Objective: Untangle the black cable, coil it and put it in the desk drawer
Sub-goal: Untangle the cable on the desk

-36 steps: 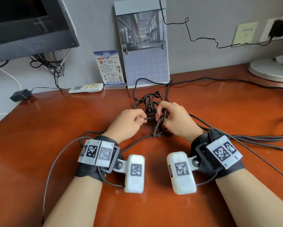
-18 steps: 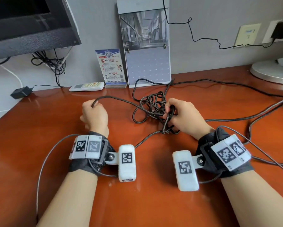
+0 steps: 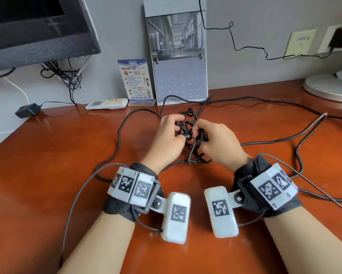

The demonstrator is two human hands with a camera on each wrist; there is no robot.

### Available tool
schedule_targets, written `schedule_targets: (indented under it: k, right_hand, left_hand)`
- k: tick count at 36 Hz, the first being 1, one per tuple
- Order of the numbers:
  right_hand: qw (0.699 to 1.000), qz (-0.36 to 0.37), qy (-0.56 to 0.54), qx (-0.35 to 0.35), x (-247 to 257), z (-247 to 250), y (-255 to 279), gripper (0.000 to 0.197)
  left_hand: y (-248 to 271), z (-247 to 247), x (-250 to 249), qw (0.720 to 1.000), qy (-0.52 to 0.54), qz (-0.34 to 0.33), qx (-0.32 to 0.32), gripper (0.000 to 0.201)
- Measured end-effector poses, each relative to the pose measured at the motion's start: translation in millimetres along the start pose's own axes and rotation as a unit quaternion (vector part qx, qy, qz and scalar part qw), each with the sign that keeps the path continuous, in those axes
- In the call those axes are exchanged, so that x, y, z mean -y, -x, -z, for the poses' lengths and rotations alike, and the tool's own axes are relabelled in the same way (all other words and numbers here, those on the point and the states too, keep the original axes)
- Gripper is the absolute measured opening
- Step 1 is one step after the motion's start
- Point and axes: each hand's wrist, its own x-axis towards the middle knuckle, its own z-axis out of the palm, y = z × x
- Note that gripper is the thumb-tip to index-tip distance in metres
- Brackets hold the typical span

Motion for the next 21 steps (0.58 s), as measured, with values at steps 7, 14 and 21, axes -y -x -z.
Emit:
schedule_targets:
  k: [7, 14, 21]
  right_hand:
    - [0.999, 0.009, -0.043, 0.007, -2, -1, 1, 0.027]
    - [0.999, 0.001, -0.021, 0.041, -5, 8, 1, 0.012]
    - [1.000, 0.004, 0.007, -0.013, -25, 17, -1, 0.014]
  left_hand:
    - [-1, -6, 11, 0.993, -0.107, 0.002, 0.047, 0.034]
    - [-8, 10, 16, 0.988, 0.079, 0.051, -0.123, 0.039]
    - [-14, 35, 34, 0.924, 0.173, 0.092, -0.329, 0.029]
